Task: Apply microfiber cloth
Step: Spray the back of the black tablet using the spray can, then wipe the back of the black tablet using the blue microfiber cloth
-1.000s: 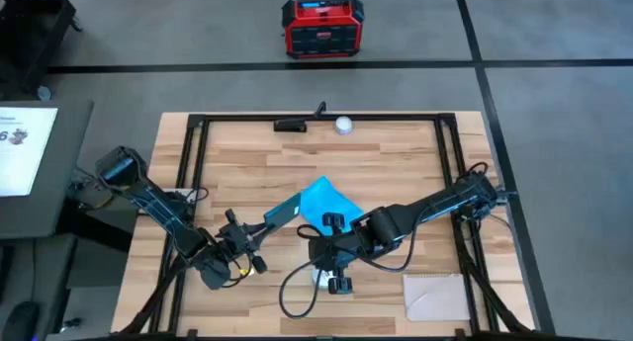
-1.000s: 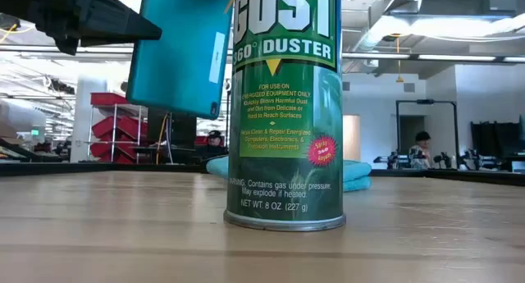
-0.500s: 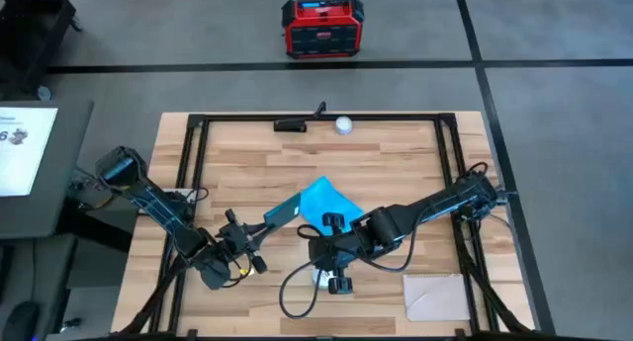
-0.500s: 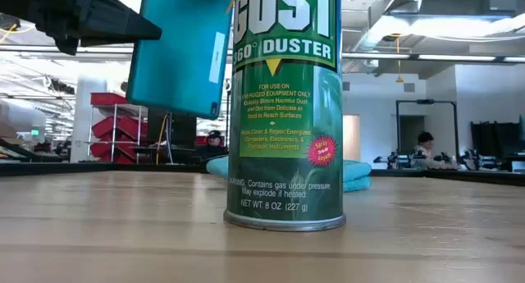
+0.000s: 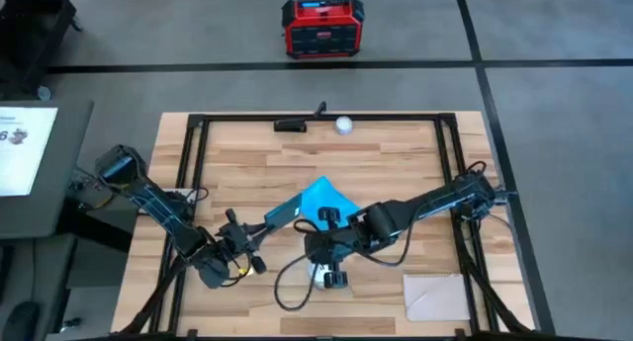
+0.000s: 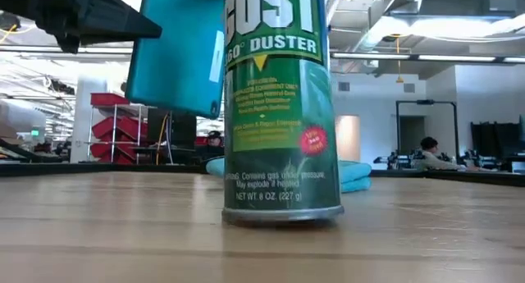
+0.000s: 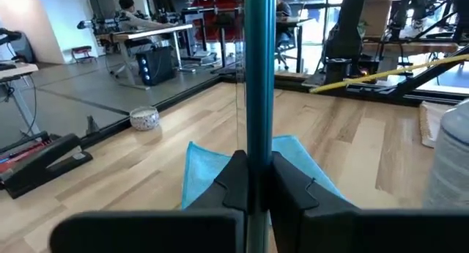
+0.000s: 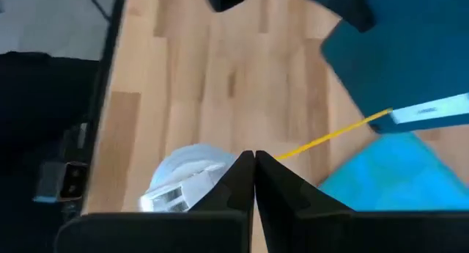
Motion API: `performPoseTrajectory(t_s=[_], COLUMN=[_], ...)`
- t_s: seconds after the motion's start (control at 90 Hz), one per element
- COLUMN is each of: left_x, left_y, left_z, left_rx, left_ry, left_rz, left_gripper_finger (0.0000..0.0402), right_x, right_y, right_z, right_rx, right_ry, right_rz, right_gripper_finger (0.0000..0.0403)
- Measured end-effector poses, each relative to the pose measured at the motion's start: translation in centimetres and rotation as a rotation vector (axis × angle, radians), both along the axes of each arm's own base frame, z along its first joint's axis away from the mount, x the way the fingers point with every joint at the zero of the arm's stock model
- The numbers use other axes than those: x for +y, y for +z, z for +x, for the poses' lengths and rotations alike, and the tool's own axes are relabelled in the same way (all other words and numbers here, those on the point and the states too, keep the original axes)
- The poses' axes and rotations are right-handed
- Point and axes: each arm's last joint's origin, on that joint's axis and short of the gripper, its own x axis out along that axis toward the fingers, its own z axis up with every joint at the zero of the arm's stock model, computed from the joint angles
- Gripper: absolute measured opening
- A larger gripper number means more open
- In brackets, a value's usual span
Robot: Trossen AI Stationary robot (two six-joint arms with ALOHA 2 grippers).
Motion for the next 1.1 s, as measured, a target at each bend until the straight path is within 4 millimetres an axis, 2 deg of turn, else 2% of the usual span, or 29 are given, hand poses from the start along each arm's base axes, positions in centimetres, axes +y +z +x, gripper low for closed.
performPoseTrajectory(t_s=[0.2, 0.289, 0.411, 0.544, 0.633, 0.844, 1.1], left_x=[0.5, 0.7, 1.1, 1.2, 1.3, 1.5, 1.8], left_y=[0.8, 0.8, 0.8, 0.7, 0.6, 1.0, 1.3], left_z=[-0.4, -0.4, -0.3, -0.2, -0.2, -0.5, -0.7], left_rx=[0.009, 0.019, 0.028, 0.035, 0.037, 0.054, 0.069], left_ry=[0.002, 0.009, 0.022, 0.023, 0.023, 0.0, -0.017], left_rz=[0.014, 0.025, 0.029, 0.027, 0.028, 0.024, 0.022], left_gripper_finger=[0.0004, 0.0004, 0.0004, 0.0004, 0.0004, 0.0004, 0.0004], right_x=[-0.5, -0.8, -1.8, -2.6, -2.6, -2.8, -1.9], right_y=[2.5, 3.1, 2.8, 2.4, 2.5, 4.2, 4.9], right_z=[-0.5, -1.1, -2.0, -2.4, -2.4, -3.6, -4.2], right_rx=[-0.036, -0.024, 0.077, 0.145, 0.143, 0.093, 0.039], right_ry=[0.05, 0.03, -0.027, -0.068, -0.072, -0.049, 0.013], right_rz=[-0.042, -0.114, -0.236, -0.244, -0.247, -0.25, -0.235], right_gripper_finger=[0.0, 0.0, 0.0, 0.0, 0.0, 0.0, 0.0])
